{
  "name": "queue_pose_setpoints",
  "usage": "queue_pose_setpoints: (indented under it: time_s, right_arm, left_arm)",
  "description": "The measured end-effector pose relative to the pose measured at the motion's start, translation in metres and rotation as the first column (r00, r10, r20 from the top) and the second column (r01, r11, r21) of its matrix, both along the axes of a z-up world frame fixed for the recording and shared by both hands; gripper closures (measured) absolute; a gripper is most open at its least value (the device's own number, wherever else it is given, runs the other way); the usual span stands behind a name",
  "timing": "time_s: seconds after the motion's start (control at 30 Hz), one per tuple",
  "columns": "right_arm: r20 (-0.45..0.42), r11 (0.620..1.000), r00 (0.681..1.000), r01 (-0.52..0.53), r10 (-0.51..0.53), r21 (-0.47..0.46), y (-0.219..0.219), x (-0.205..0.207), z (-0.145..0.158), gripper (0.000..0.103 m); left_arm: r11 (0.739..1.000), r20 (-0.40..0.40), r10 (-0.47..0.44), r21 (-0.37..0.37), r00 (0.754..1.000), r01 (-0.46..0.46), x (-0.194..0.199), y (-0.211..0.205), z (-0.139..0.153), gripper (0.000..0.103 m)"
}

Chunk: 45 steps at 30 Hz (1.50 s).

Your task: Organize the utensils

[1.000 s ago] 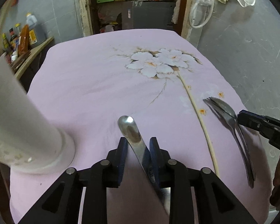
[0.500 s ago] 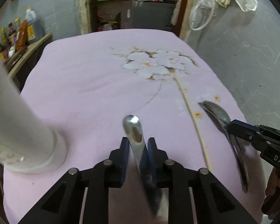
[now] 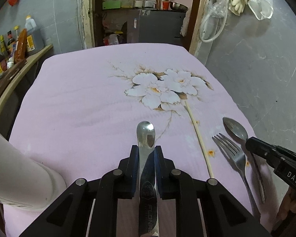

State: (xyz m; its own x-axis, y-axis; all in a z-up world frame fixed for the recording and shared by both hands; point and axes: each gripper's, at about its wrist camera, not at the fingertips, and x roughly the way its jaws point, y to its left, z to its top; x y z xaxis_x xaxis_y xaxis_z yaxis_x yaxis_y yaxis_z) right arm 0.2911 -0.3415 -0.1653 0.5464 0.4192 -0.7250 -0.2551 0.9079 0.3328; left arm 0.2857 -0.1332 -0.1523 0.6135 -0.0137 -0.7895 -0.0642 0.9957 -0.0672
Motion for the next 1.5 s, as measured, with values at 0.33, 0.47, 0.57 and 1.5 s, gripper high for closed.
queue_pose_setpoints:
  time_s: [0.33,0.47,0.57,1.5]
  right_arm:
    - [-0.056,0.990,0.995,-0.091,0.086,-0.110,0.010,0.011,0.001,0.094]
    - [-0.058,0.991,0.995,-0.084,0.078,-0.106,0.011,0.014,-0.002,0.094]
    - [-0.063,0.992,0.996,-0.074,0.068,-0.103,0.014,0.015,-0.004,0.094]
    - [0.257,0.999,0.966,-0.013,0.002,0.041,-0.002,-0.045,0.059,0.098]
  left_arm:
    - [0.997,-0.142,-0.062,0.041,0.988,0.069,-0.001,0.000,-0.002,0.086]
    - [0.998,-0.151,-0.059,0.024,0.987,0.063,-0.007,0.004,-0.002,0.083]
    - [0.999,-0.150,-0.049,0.001,0.987,0.050,-0.008,0.006,-0.004,0.083]
    - [0.997,0.244,-0.046,-0.046,0.969,0.059,-0.076,-0.003,0.060,0.089]
